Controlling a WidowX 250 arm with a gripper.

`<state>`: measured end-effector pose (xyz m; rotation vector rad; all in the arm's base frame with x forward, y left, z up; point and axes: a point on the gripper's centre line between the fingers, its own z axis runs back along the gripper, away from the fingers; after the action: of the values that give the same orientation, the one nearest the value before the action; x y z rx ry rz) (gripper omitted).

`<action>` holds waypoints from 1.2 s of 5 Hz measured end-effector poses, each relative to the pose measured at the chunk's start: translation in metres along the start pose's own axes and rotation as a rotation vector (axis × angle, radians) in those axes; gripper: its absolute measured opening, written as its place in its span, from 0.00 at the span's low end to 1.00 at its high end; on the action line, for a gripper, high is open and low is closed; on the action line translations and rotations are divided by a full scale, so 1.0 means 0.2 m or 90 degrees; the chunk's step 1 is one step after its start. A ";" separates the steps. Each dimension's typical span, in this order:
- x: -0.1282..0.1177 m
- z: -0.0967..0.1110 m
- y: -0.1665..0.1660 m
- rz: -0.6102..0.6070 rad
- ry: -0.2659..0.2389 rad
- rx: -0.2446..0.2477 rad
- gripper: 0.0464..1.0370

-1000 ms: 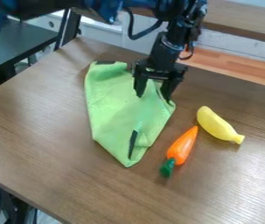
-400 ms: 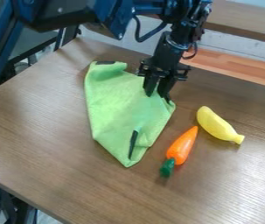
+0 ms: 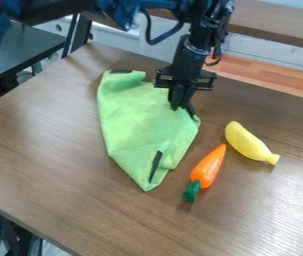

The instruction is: Unfold a cloth from top right to bottom left

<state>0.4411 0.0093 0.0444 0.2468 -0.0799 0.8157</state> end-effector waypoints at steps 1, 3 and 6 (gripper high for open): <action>0.02 0.00 0.09 0.001 0.024 -0.023 0.00; 0.11 0.06 0.28 0.007 0.057 -0.082 0.00; 0.25 -0.16 0.66 -0.038 0.031 -0.102 0.00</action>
<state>0.3783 0.1390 0.0471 0.0775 -0.0909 0.7508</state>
